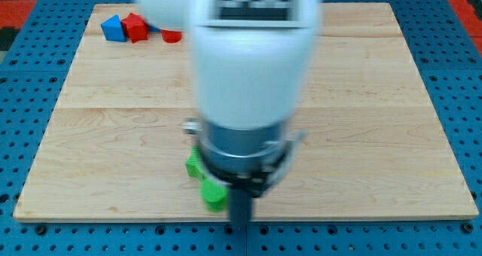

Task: Move the yellow hexagon close to the green star

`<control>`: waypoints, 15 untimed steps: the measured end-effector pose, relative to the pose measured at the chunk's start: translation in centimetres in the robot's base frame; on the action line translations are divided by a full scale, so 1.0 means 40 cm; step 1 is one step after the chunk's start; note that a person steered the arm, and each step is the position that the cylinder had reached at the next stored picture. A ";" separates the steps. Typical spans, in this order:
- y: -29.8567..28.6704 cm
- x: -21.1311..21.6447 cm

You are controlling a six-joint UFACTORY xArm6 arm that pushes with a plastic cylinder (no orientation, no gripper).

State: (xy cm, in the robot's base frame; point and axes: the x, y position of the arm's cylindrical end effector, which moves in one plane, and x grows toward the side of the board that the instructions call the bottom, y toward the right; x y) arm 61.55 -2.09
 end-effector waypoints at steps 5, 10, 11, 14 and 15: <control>0.701 -0.694; 0.218 -0.953; 0.130 -0.956; 0.144 -0.712; 0.167 -0.634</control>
State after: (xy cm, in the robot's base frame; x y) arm 36.19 4.60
